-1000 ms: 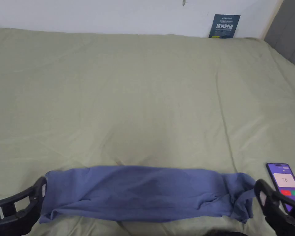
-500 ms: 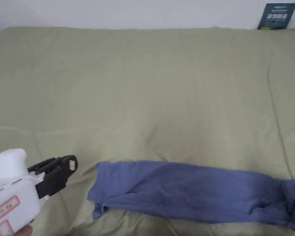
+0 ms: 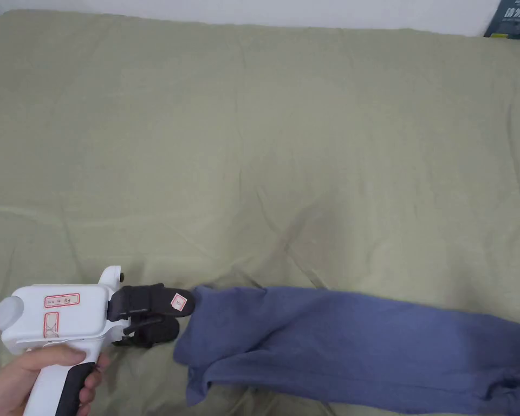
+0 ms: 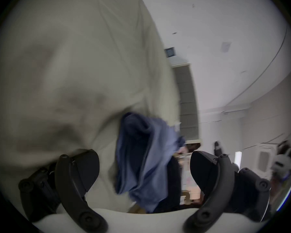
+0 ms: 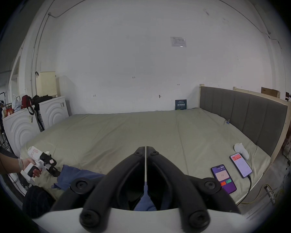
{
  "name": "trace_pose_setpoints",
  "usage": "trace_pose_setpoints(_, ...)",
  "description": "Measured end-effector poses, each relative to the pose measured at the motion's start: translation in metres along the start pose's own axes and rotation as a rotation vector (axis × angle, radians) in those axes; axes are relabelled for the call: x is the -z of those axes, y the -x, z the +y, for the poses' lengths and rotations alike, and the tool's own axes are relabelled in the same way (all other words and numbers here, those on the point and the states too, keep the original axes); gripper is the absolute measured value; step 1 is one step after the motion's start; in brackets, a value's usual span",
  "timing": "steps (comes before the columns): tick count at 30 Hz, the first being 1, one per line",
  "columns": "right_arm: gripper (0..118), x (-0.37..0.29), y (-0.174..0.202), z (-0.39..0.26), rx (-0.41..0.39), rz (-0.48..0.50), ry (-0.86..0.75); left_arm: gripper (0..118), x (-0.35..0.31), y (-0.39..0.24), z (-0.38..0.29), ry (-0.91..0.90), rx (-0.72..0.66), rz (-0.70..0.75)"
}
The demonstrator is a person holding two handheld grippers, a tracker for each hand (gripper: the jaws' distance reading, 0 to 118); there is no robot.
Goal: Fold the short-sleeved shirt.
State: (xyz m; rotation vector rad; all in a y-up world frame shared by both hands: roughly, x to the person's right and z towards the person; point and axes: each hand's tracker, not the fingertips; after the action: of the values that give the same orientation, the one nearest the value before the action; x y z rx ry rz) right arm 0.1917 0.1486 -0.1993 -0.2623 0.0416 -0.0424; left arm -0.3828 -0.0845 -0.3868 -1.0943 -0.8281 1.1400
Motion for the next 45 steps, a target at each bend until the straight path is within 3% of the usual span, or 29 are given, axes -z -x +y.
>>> trace_pose_setpoints(2, 3, 0.004, 0.004, 0.003, 0.003, 0.008, 0.006, 111, 0.017, 0.006, 0.004, 0.048, -0.060, -0.021)
trace_pose_setpoints(9, 3, 0.014, 0.016, 0.004, 0.020, 0.046, 0.005, 111, 0.068, -0.015, -0.009, 0.155, 0.095, 0.019)
trace_pose_setpoints(10, 3, 0.013, 0.018, 0.004, 0.024, 0.049, 0.004, 105, 0.068, -0.019, -0.012, 0.160, 0.135, 0.048)
trace_pose_setpoints(11, 3, 0.013, 0.018, 0.004, 0.030, 0.058, 0.003, 90, 0.059, -0.022, -0.010, 0.153, 0.175, 0.084)
trace_pose_setpoints(12, 3, 0.011, 0.019, 0.004, 0.033, 0.063, 0.003, 60, 0.056, -0.026, -0.013, 0.136, 0.206, 0.146)
trace_pose_setpoints(13, 3, 0.010, 0.019, 0.004, 0.033, 0.066, 0.004, 10, 0.055, -0.025, -0.016, 0.114, 0.210, 0.211)
trace_pose_setpoints(15, 3, 0.010, 0.019, 0.004, 0.035, 0.072, 0.004, 10, 0.055, -0.014, -0.015, 0.088, 0.120, 0.354)
trace_pose_setpoints(16, 3, 0.010, 0.016, 0.003, 0.039, 0.076, 0.003, 10, 0.053, -0.013, -0.017, 0.075, 0.084, 0.259)
trace_pose_setpoints(17, 3, 0.010, 0.015, 0.004, 0.042, 0.074, 0.001, 10, 0.053, -0.020, -0.020, 0.058, 0.111, 0.238)
trace_pose_setpoints(19, 3, 0.008, 0.012, 0.005, 0.055, 0.067, -0.005, 10, 0.056, -0.039, -0.027, 0.027, 0.201, 0.362)
trace_pose_setpoints(22, 3, 0.004, 0.007, 0.007, 0.080, 0.062, -0.015, 10, 0.039, -0.065, -0.036, -0.054, 0.174, 0.374)
trace_pose_setpoints(27, 3, 0.000, 0.002, 0.006, 0.099, 0.073, -0.030, 9, -0.003, -0.091, -0.027, -0.180, 0.239, 0.662)
trace_pose_setpoints(30, 3, -0.007, 0.000, 0.001, 0.110, 0.096, -0.033, 9, -0.027, -0.101, -0.022, -0.228, 0.210, 0.732)
trace_pose_setpoints(35, 3, -0.016, -0.006, -0.004, 0.113, 0.111, -0.040, 9, -0.005, -0.141, -0.049, -0.242, 0.220, 0.808)
trace_pose_setpoints(39, 3, -0.025, -0.017, -0.009, 0.129, 0.121, -0.049, 9, 0.027, -0.192, -0.092, -0.360, 0.240, 0.764)
trace_pose_setpoints(42, 3, -0.029, -0.028, -0.014, 0.121, 0.123, -0.057, 9, 0.076, -0.209, -0.121, -0.439, 0.237, 0.687)
trace_pose_setpoints(45, 3, -0.032, -0.038, -0.018, 0.141, 0.131, -0.045, 9, 0.139, -0.200, -0.133, -0.435, 0.248, 0.712)
